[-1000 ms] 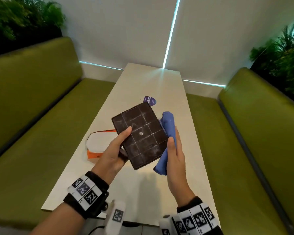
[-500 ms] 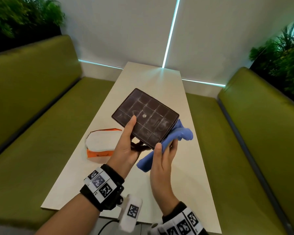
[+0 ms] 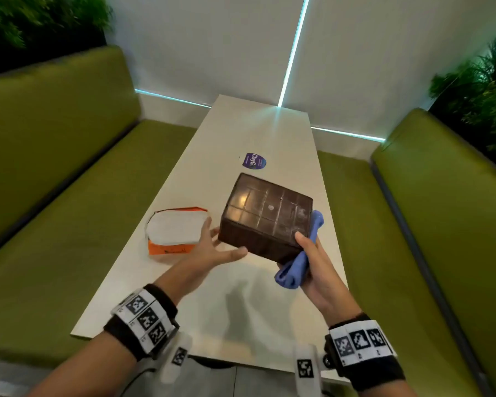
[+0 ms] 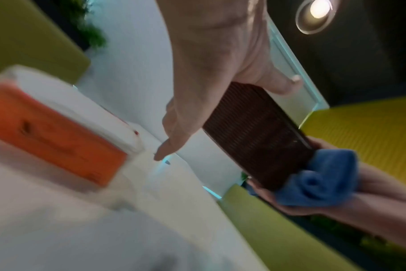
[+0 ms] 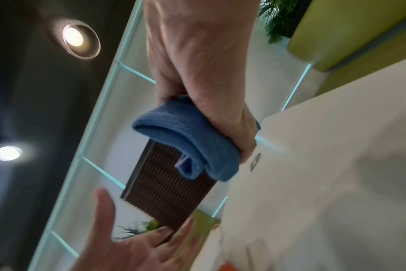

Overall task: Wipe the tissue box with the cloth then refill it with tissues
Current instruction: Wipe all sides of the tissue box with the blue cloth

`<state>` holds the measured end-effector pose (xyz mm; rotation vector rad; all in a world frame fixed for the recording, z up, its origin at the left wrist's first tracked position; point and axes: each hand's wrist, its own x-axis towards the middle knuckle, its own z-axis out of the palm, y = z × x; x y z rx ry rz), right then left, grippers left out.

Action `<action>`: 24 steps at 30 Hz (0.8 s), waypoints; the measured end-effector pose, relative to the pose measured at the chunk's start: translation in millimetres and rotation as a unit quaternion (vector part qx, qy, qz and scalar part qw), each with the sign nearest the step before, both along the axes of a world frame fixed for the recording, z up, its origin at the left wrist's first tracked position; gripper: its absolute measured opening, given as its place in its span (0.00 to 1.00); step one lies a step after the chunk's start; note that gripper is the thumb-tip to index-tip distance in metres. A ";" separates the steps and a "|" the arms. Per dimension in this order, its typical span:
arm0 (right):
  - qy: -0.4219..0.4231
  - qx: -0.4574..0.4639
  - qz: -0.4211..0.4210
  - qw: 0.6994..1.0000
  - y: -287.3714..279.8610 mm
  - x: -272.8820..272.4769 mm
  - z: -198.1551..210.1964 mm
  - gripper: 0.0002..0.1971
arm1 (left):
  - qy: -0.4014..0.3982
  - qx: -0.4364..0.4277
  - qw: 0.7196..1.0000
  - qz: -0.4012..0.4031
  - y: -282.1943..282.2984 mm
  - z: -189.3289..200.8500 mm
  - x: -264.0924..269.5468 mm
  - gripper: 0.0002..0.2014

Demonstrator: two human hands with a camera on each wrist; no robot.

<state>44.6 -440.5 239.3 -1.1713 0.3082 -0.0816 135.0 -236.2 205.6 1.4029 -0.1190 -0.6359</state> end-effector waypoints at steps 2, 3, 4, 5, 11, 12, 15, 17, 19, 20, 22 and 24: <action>0.024 0.005 0.029 0.999 -8.7 -7.2 -9.5 0.20 | -0.053 0.050 0.994 -0.076 13.6 -9.2 7.3 0.78; 0.038 0.005 0.039 0.999 -9.8 -9.4 -14.8 0.21 | -0.071 0.055 0.990 -0.113 17.2 -11.4 10.7 0.76; 0.052 0.003 0.044 0.998 -9.8 -10.4 -20.2 0.23 | -0.087 0.052 0.984 -0.143 19.8 -14.3 14.1 0.74; 0.064 0.003 0.045 0.997 -8.7 -10.9 -24.8 0.23 | -0.104 0.048 0.979 -0.167 21.3 -15.6 16.4 0.72; 0.093 0.029 0.039 0.995 -3.7 -14.5 -44.5 0.15 | -0.144 0.069 0.971 -0.179 25.9 -34.8 25.6 0.73; 0.097 0.030 0.038 0.994 -3.5 -15.3 -48.7 0.15 | -0.154 0.080 0.969 -0.176 25.8 -40.7 24.7 0.73; 0.114 0.030 0.040 0.992 -2.9 -16.4 -61.7 0.14 | -0.166 0.101 0.966 -0.170 24.4 -59.2 19.8 0.70; 0.121 0.022 0.041 0.992 -2.5 -16.0 -67.9 0.12 | -0.156 0.106 0.970 -0.156 23.3 -67.6 17.3 0.69; 0.130 -0.005 0.032 0.991 -3.3 -15.4 -74.2 0.13 | -0.154 0.108 0.973 -0.137 21.6 -73.9 15.6 0.68; 0.137 -0.022 0.022 0.990 -3.8 -14.7 -76.7 0.14 | -0.157 0.110 0.973 -0.130 20.4 -76.6 14.7 0.68; 0.156 -0.065 -0.011 0.985 -5.3 -12.5 -80.2 0.19 | -0.168 0.115 0.972 -0.120 18.5 -81.7 13.7 0.70; 0.167 -0.115 -0.051 0.978 -8.6 -9.9 -83.3 0.19 | -0.168 0.121 0.972 -0.115 18.2 -86.4 13.8 0.72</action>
